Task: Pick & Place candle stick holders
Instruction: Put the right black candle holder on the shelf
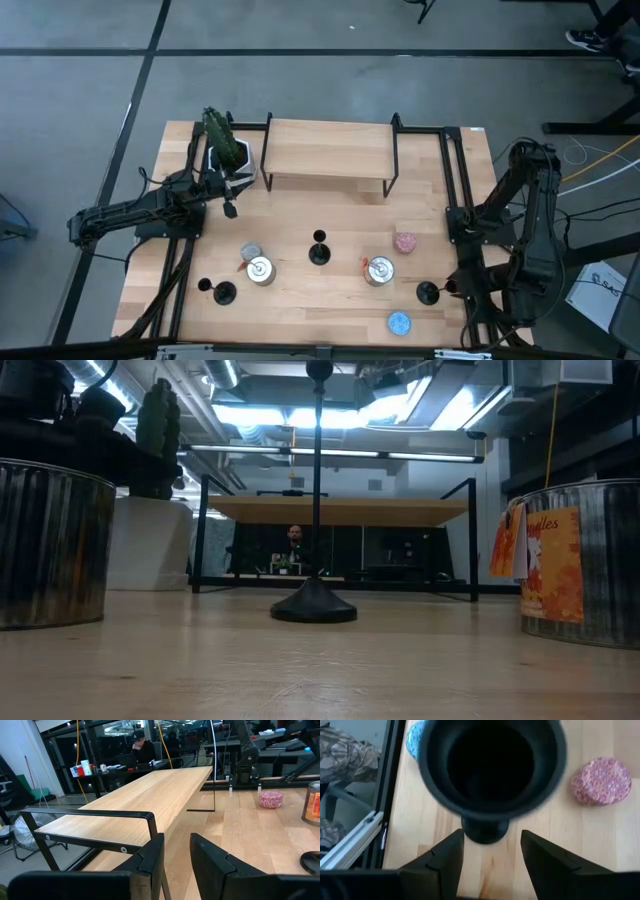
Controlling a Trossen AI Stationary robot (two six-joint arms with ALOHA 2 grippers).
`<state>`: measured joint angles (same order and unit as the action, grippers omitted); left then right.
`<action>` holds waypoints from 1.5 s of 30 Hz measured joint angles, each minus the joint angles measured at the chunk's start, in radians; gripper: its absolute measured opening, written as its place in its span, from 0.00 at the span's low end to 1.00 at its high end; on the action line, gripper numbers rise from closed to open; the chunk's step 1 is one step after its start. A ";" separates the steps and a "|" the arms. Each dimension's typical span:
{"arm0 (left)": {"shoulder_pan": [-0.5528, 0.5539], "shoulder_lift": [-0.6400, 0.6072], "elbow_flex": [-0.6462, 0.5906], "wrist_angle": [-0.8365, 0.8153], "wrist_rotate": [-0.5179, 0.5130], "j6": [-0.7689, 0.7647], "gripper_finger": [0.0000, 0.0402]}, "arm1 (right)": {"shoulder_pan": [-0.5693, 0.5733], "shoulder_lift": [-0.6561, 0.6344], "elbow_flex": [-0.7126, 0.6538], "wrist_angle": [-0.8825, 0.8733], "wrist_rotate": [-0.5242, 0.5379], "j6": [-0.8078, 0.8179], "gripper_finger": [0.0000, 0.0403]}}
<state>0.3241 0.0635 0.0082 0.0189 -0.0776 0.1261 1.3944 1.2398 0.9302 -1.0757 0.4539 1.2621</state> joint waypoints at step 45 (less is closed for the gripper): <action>0.000 0.000 0.000 0.000 0.000 0.000 0.22 | -0.107 0.036 0.001 0.074 0.063 -0.007 0.05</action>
<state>0.3241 0.0638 0.0083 0.0189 -0.0775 0.1261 1.2875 1.2758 0.9314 -1.0012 0.5167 1.2556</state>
